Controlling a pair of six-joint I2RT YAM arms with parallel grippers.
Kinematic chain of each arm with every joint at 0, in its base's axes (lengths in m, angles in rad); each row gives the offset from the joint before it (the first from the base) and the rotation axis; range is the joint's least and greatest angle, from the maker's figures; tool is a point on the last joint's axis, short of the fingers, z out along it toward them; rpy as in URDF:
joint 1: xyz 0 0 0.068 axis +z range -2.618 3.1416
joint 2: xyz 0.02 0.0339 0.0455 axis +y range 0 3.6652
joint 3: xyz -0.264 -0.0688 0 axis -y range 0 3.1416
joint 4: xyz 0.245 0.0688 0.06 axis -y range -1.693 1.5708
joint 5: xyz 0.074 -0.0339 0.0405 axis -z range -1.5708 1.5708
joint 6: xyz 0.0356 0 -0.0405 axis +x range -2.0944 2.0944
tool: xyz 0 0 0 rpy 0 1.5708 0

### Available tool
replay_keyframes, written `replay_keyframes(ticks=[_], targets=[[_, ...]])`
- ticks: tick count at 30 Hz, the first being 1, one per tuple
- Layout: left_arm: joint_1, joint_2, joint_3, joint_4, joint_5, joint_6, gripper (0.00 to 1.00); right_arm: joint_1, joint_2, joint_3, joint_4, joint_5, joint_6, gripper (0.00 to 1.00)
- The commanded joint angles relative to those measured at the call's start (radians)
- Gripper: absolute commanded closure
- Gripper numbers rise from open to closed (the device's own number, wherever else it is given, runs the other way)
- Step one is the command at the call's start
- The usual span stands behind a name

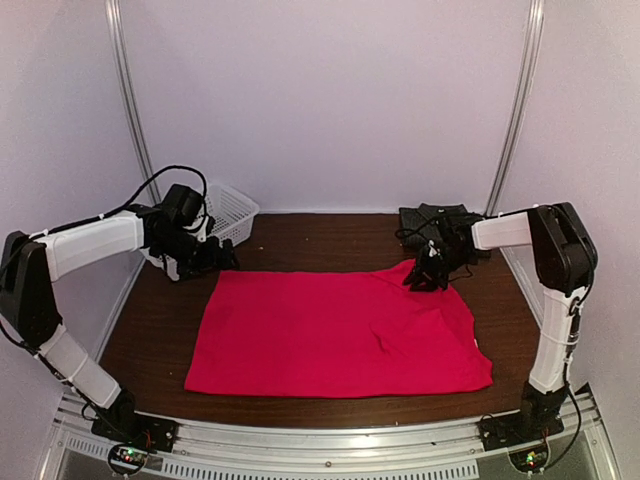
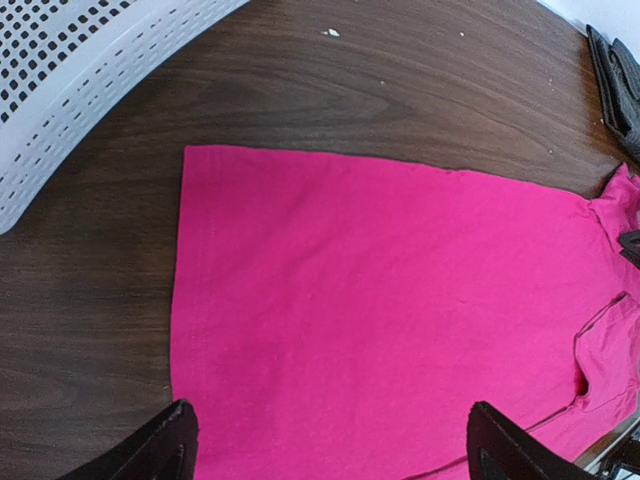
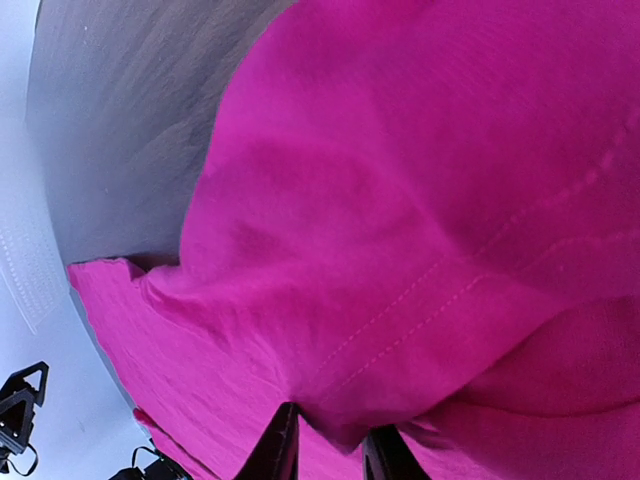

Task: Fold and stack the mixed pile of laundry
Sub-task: Adjust the 1/3-folded shirt at the center of the board.

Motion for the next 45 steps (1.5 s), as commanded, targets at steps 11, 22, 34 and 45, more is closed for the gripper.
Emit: replay_keyframes(ticks=[11,22,34,45], targets=[[0.038,0.041,0.034,0.013,0.005,0.053,0.05,0.010,0.114,0.282,0.058,-0.062,0.047,1.00],[0.047,0.123,0.044,0.031,-0.009,0.117,0.05,0.046,0.350,0.647,0.014,-0.189,0.025,0.79],[0.048,0.160,0.055,0.034,-0.035,0.189,0.05,0.022,0.149,0.570,-0.123,-0.178,-0.235,0.46],[0.048,0.275,0.232,-0.059,-0.052,0.538,0.13,-0.115,-0.034,0.241,-0.264,-0.037,-0.420,0.63]])
